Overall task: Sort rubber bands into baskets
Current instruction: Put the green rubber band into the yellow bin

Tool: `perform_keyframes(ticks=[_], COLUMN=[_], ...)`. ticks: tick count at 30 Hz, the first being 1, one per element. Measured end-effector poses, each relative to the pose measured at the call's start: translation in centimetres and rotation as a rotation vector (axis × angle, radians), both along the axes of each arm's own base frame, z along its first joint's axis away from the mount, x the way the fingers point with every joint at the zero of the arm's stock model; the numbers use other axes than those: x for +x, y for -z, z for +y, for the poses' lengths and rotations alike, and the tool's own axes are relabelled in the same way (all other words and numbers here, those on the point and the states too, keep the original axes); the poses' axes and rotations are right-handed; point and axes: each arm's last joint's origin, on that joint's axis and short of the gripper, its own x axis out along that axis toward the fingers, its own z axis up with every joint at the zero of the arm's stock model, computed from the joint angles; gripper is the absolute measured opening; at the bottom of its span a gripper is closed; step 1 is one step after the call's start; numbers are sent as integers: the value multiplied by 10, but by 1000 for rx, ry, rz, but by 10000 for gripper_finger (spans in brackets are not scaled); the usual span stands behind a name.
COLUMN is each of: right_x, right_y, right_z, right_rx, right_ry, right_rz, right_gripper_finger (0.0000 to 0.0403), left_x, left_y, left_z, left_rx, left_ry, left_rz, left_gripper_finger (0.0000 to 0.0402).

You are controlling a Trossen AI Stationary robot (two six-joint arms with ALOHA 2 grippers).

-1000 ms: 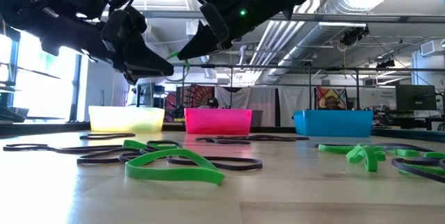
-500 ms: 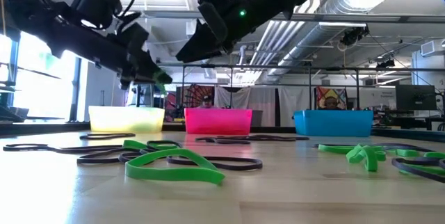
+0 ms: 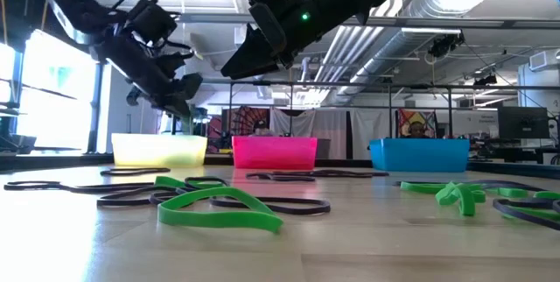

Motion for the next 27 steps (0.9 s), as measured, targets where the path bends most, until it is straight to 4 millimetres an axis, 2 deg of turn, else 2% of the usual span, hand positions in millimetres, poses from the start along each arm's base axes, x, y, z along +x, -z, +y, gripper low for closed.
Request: perform_keyframes(ticks=[6,11,17,21,27], right_x=[-1,-2,-2,-2,-4], right_y=[1,3,5,5,7], right_z=[0,0,0,0,0], right_rx=[3,23,38,39,93], right_ry=[2,13,12,12,46], right_rz=[17,36,46,46,68], right_gripper_finger=[200,200,200,200,200], left_x=[-9,-22,-23,-18,-16], left_y=[-12,0,17,22,25], left_z=[21,32,39,42,43], left_rx=[3,-75,-150,-162,-160], left_ry=[-96,-153,-132,-103,-91], left_rz=[74,159,202,178,184], left_gripper_finger=[0,0,4,27,90])
